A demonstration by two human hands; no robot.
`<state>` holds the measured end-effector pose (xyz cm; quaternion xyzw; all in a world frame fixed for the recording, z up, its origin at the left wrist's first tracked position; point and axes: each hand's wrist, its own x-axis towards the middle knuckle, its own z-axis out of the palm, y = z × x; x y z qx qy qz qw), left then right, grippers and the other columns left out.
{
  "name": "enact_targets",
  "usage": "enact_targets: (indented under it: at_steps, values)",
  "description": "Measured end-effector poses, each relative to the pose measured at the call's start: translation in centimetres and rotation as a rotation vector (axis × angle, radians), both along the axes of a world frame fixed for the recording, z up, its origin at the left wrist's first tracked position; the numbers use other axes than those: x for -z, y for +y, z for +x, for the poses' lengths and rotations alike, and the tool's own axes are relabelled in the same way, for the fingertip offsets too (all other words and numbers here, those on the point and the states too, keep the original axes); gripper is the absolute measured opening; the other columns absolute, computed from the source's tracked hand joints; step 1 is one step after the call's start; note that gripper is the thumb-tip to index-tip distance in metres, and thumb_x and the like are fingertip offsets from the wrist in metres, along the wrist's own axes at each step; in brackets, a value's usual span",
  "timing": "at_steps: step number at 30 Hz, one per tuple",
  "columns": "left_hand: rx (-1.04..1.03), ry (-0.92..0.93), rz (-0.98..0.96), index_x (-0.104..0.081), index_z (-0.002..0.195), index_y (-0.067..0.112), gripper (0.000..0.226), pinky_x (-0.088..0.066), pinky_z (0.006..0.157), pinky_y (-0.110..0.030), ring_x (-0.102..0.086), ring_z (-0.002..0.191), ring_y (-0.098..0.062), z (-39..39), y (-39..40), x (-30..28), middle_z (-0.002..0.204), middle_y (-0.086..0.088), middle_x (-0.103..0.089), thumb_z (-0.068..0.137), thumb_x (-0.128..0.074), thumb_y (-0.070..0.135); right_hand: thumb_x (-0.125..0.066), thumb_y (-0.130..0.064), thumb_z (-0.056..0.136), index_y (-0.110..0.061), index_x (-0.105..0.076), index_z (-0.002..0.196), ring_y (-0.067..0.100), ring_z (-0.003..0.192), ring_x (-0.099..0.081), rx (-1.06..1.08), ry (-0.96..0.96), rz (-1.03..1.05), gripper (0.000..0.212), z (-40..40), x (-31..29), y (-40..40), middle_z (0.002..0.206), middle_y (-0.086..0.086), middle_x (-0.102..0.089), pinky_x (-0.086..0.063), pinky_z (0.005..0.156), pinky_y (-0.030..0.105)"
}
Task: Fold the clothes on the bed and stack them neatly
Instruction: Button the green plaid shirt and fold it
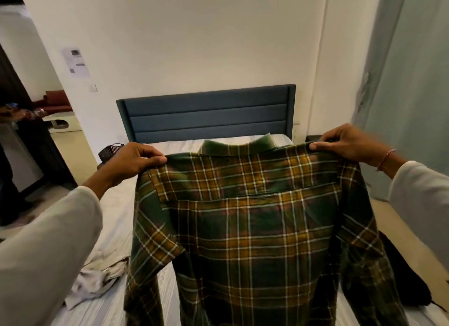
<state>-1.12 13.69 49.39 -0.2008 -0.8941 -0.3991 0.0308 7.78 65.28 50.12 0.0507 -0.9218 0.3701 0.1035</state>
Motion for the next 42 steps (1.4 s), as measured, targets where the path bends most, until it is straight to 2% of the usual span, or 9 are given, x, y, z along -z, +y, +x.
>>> enact_targets:
  at_steps: [5,10,13,17,21,24,28,36,42]
  values:
    - [-0.08,-0.037,-0.092,-0.078,0.093,0.022,0.014,-0.052,0.073,-0.024,-0.067,0.083,-0.014,-9.5,2.6,10.1,0.087,0.001,-0.074,0.09,-0.072,0.034,-0.076,-0.045,0.072,-0.016,-0.079,0.085,0.018,0.082,-0.07,0.079,-0.135,-0.018,0.031,-8.8,10.0,0.9,0.078,-0.001,-0.073,-0.052,0.068,0.018]
    - [-0.116,-0.098,-0.178,-0.074,0.091,0.029,0.01,-0.05,0.07,-0.022,-0.065,0.079,-0.011,-22.4,5.4,24.6,0.084,0.005,-0.069,0.094,-0.067,0.036,-0.081,-0.041,0.079,-0.021,-0.08,0.085,0.013,0.084,-0.07,0.135,-0.275,-0.043,0.021,-20.8,23.5,2.5,0.082,-0.004,-0.076,-0.052,0.071,0.02]
    - [-0.128,-0.144,-0.194,-0.073,0.095,0.026,0.013,-0.053,0.073,-0.025,-0.065,0.078,-0.013,-29.2,7.2,33.2,0.084,0.003,-0.069,0.096,-0.065,0.035,-0.081,-0.041,0.077,-0.021,-0.079,0.083,0.012,0.082,-0.069,0.147,-0.249,0.009,0.021,-27.3,31.9,3.7,0.083,-0.005,-0.074,-0.051,0.07,0.019]
    - [-0.19,-0.17,-0.174,-0.067,0.096,0.024,0.013,-0.049,0.08,-0.028,-0.061,0.076,-0.01,-35.2,9.9,43.0,0.083,0.003,-0.066,0.101,-0.059,0.032,-0.074,-0.05,0.078,-0.023,-0.078,0.081,0.015,0.078,-0.068,0.204,-0.213,0.041,0.028,-33.6,42.4,5.1,0.078,-0.009,-0.073,-0.052,0.07,0.028]
    - [-0.209,-0.169,-0.252,-0.058,0.098,0.029,0.012,-0.045,0.081,-0.03,-0.056,0.074,-0.008,-39.6,11.8,51.1,0.086,0.004,-0.062,0.104,-0.05,0.036,-0.058,-0.069,0.079,-0.027,-0.073,0.087,0.019,0.083,-0.065,0.254,-0.189,0.154,0.045,-38.6,51.6,6.5,0.089,-0.004,-0.072,-0.056,0.08,0.042]
    - [-0.189,-0.141,-0.39,-0.051,0.107,0.031,0.014,-0.046,0.078,-0.034,-0.057,0.08,-0.016,-41.7,12.4,54.8,0.091,0.004,-0.059,0.106,-0.04,0.041,-0.05,-0.059,0.094,-0.026,-0.064,0.104,0.021,0.088,-0.061,0.273,-0.173,0.413,0.037,-40.8,54.9,6.7,0.102,0.002,-0.068,-0.053,0.08,0.039]
    - [-0.15,-0.13,-0.545,-0.048,0.115,0.027,0.024,-0.046,0.074,-0.033,-0.057,0.076,-0.015,-43.8,12.9,58.6,0.09,0.003,-0.058,0.107,-0.032,0.043,-0.031,-0.054,0.103,-0.026,-0.047,0.119,0.018,0.086,-0.061,0.188,-0.211,0.755,0.036,-43.9,58.3,6.9,0.111,0.001,-0.062,-0.043,0.067,0.028]
    - [-0.112,-0.064,-0.677,-0.044,0.111,0.029,0.028,-0.043,0.065,-0.034,-0.054,0.066,-0.016,-47.6,12.6,62.5,0.082,0.002,-0.058,0.106,-0.026,0.05,-0.025,-0.059,0.102,-0.026,-0.04,0.113,0.021,0.075,-0.059,0.136,-0.238,0.814,0.038,-48.6,63.2,8.5,0.104,0.001,-0.061,-0.04,0.054,0.029]
    - [-0.102,-0.026,-0.713,-0.046,0.109,0.027,0.029,-0.047,0.066,-0.037,-0.057,0.069,-0.019,-50.3,13.5,62.3,0.087,-0.002,-0.064,0.107,-0.027,0.049,-0.028,-0.058,0.103,-0.023,-0.041,0.114,0.026,0.076,-0.06,0.188,-0.248,0.796,0.038,-50.8,64.2,8.5,0.103,0.003,-0.061,-0.055,0.063,0.04]
